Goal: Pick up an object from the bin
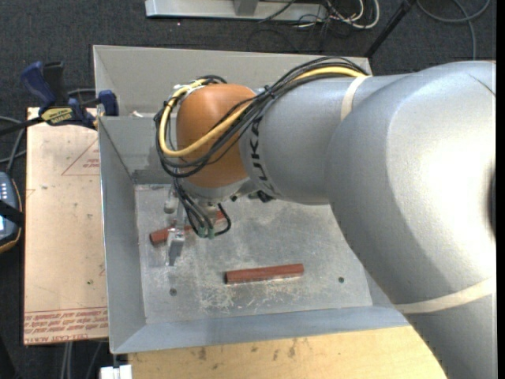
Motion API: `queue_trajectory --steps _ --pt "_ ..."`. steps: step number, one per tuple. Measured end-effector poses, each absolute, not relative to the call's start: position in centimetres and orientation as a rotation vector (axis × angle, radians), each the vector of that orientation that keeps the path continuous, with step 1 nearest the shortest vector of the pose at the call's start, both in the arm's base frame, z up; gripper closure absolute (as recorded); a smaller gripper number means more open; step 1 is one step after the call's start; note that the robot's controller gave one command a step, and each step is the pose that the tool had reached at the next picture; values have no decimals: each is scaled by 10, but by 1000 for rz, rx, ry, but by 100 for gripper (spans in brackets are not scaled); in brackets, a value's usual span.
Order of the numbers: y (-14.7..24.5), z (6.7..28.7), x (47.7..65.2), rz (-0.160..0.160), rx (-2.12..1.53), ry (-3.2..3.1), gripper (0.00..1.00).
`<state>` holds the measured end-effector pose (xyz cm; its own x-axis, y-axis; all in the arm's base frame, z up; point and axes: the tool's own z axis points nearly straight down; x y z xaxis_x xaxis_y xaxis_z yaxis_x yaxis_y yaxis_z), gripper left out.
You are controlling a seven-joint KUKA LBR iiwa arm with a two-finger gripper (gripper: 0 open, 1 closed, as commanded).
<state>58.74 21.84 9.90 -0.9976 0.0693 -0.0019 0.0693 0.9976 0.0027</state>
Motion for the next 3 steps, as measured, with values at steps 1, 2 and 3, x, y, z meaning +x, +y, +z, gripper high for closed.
queue_trajectory --steps 1,2,3 --pt "200 79 586 18 377 3099 100" --pt "200 79 586 18 377 3099 100" --pt "196 228 543 5 541 3090 100"
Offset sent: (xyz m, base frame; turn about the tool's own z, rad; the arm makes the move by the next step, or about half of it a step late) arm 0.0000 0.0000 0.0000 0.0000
